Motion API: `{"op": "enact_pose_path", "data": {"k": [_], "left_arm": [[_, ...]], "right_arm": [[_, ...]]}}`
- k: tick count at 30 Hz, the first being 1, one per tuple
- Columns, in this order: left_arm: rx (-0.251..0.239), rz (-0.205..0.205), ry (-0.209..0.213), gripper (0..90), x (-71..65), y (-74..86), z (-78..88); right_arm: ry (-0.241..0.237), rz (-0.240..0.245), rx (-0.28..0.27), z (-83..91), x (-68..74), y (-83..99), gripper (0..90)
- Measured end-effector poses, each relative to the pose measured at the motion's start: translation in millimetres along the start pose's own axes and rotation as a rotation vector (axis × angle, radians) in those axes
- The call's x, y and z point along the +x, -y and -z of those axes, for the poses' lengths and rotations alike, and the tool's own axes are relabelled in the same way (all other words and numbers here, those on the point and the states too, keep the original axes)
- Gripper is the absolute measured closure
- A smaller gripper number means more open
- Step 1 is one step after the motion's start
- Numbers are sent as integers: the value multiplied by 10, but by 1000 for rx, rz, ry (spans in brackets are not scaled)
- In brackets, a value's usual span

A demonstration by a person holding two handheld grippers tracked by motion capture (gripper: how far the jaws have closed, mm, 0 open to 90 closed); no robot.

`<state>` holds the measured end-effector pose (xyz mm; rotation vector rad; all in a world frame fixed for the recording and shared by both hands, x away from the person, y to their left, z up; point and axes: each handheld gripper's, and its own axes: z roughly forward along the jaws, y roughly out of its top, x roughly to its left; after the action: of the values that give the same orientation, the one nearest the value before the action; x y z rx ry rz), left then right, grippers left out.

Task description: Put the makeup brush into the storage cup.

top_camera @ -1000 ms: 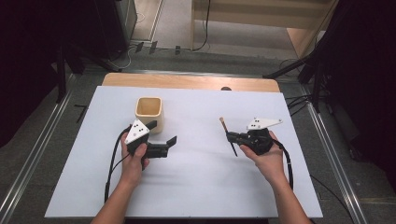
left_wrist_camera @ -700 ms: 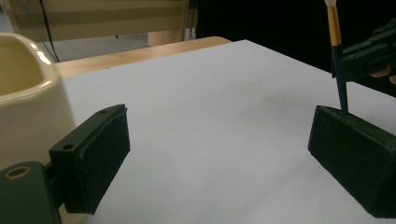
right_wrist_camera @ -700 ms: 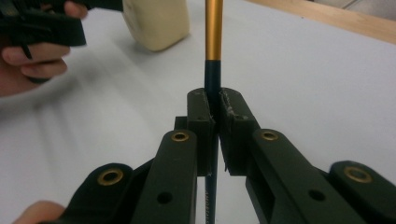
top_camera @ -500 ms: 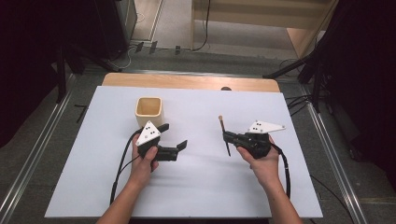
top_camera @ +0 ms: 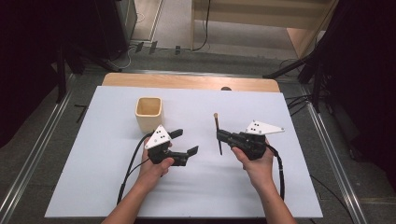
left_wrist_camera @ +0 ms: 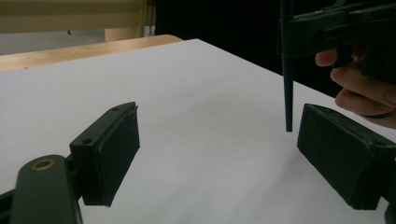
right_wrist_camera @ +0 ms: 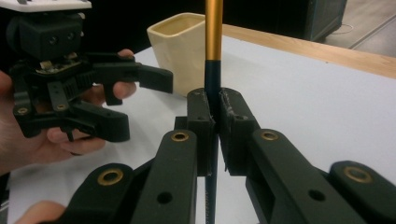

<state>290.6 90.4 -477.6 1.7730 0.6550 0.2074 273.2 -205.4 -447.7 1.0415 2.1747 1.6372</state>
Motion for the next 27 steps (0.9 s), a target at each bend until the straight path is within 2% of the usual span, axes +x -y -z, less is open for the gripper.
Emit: {"op": "enact_pose_path", "data": {"k": [5,10,17,22,27], "left_arm": [[21,-5,35,153,-109,6,-84],[24,1,51,186,-173,10,-131],[24,30,88,309,-219,3,-160],[25,50,114,372,-239,6,-182],[21,55,123,435,-253,2,-189]], "right_arm": [[-16,-13,-27,-18,43,-14,849],[-31,-19,-40,-43,84,-14,849],[-63,-11,-55,-114,190,-12,849],[-65,-7,-68,-164,245,4,849],[-79,-11,-70,-207,291,14,849]]}}
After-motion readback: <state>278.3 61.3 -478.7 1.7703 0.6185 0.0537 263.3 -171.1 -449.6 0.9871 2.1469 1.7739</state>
